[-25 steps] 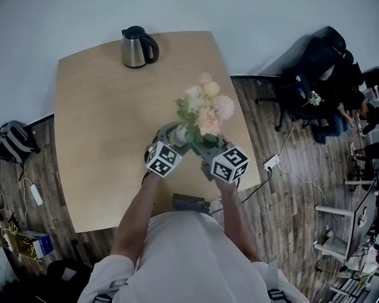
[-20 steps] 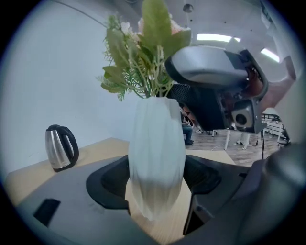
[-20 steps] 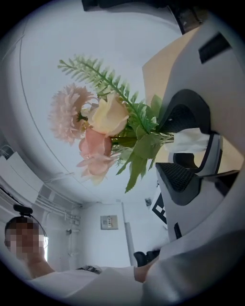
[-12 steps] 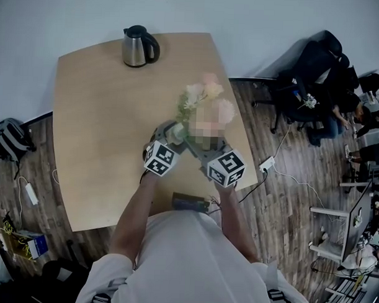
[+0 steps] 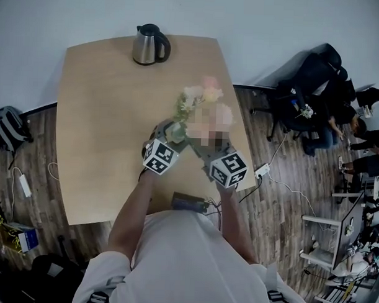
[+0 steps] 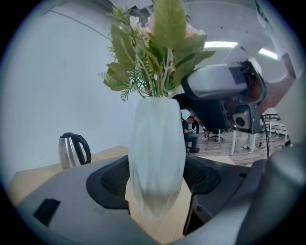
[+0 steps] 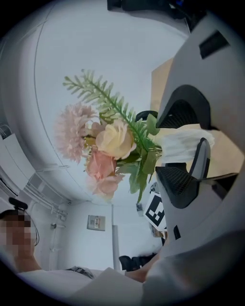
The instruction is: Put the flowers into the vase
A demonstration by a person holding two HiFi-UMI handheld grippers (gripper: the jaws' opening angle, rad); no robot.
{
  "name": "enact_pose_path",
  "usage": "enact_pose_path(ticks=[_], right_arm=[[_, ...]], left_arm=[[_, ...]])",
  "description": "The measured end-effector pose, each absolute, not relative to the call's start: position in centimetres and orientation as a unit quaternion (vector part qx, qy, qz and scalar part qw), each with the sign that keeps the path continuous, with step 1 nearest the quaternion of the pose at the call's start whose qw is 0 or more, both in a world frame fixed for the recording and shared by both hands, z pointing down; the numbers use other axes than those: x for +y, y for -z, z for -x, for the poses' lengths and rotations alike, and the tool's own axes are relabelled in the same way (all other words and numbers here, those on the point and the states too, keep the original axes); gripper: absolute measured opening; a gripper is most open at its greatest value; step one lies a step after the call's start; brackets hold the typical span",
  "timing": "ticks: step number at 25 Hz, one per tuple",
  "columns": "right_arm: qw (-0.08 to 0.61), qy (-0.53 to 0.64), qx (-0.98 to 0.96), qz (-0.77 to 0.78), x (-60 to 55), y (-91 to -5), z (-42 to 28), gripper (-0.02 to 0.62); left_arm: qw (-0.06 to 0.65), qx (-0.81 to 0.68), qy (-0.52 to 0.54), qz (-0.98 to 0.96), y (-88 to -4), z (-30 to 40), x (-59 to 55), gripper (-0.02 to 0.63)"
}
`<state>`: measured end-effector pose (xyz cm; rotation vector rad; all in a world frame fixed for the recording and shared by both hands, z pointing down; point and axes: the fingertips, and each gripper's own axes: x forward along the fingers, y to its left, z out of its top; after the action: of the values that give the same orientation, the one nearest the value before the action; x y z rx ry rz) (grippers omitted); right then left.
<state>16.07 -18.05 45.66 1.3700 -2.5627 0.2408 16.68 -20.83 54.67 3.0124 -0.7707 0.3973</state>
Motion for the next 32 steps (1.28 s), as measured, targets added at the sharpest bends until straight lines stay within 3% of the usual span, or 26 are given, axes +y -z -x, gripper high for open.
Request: enact_pose_path(ticks=[7, 15, 32], right_arm=[[0.097, -0.156, -0.881, -0.435, -18.5, -48.5, -12.4, 0.270], [0.083, -0.181, -0.895, -0.400, -20.2, -49.9, -7.1, 0.270], [0.132, -0.120, -0.916, -0.359, -26.6, -53.3, -2.8, 0.268]], left_arm=[[0.000, -0.263, -0.119, -0.957, -53.8, -12.8, -21.1, 0.344], [0.007, -0.294, -0.118, -0.949, -53.9, -7.8, -21.8, 0.344], [0.028, -0.356, -0.103, -0.928, -56.8, -4.0, -28.4, 0.344]])
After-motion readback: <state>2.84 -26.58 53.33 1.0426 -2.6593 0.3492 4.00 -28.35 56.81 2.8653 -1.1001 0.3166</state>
